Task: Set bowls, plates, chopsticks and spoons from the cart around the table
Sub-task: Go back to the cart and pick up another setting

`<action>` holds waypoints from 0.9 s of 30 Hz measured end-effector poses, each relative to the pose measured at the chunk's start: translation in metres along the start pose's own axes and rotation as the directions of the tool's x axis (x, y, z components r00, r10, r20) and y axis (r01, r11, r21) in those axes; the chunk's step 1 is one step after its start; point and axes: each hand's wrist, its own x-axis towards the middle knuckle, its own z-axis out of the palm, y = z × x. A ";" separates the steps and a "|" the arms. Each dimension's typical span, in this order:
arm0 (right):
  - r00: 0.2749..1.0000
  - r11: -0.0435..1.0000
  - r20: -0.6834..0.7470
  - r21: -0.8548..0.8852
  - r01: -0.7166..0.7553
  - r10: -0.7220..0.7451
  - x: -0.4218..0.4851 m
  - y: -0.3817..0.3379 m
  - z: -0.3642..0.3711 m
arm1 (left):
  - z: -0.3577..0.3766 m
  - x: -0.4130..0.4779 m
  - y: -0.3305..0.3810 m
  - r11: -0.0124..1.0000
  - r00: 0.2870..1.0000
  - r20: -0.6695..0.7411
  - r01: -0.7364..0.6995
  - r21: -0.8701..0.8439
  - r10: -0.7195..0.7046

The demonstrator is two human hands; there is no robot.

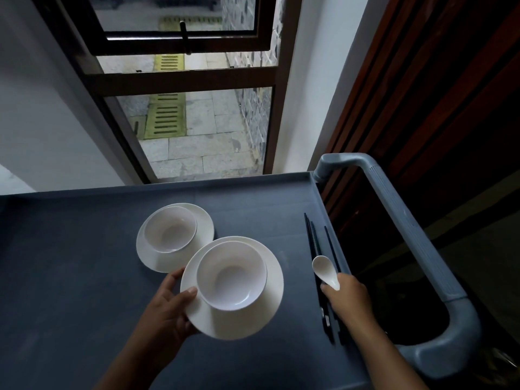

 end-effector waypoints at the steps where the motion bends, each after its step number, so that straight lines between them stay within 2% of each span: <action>1: 1.000 1.000 0.001 0.005 0.002 -0.002 -0.001 0.001 0.002 | 0.000 -0.001 -0.001 1.000 1.000 -0.005 -0.003 -0.002 0.003; 4: 1.000 1.000 0.004 0.005 0.024 -0.024 -0.002 0.001 0.004 | -0.002 -0.005 -0.006 1.000 1.000 -0.026 -0.007 0.014 0.007; 9: 0.996 0.986 0.032 -0.143 0.090 -0.086 0.001 -0.010 0.009 | -0.005 -0.009 -0.012 0.999 0.999 -0.044 -0.012 0.039 0.014; 13: 0.996 0.974 0.067 -0.214 0.075 -0.061 0.005 -0.019 0.012 | -0.004 -0.009 -0.013 0.998 0.998 -0.051 -0.022 0.052 0.024; 18: 0.989 0.996 0.140 -0.058 0.066 -0.058 0.008 -0.012 0.006 | -0.002 -0.010 -0.010 0.999 0.998 -0.049 -0.034 0.043 0.036; 23: 0.961 0.967 0.162 0.160 0.198 -0.224 0.001 -0.019 -0.009 | -0.004 -0.018 -0.006 0.996 0.990 -0.113 -0.085 -0.003 0.084; 25: 0.927 0.933 0.223 0.273 0.237 -0.301 -0.005 -0.039 -0.013 | -0.012 -0.026 -0.004 0.992 0.983 -0.142 -0.120 -0.026 0.115; 27: 0.876 0.864 0.321 0.468 0.183 -0.359 -0.016 -0.067 -0.014 | -0.023 -0.038 -0.003 0.988 0.976 -0.170 -0.149 -0.043 0.139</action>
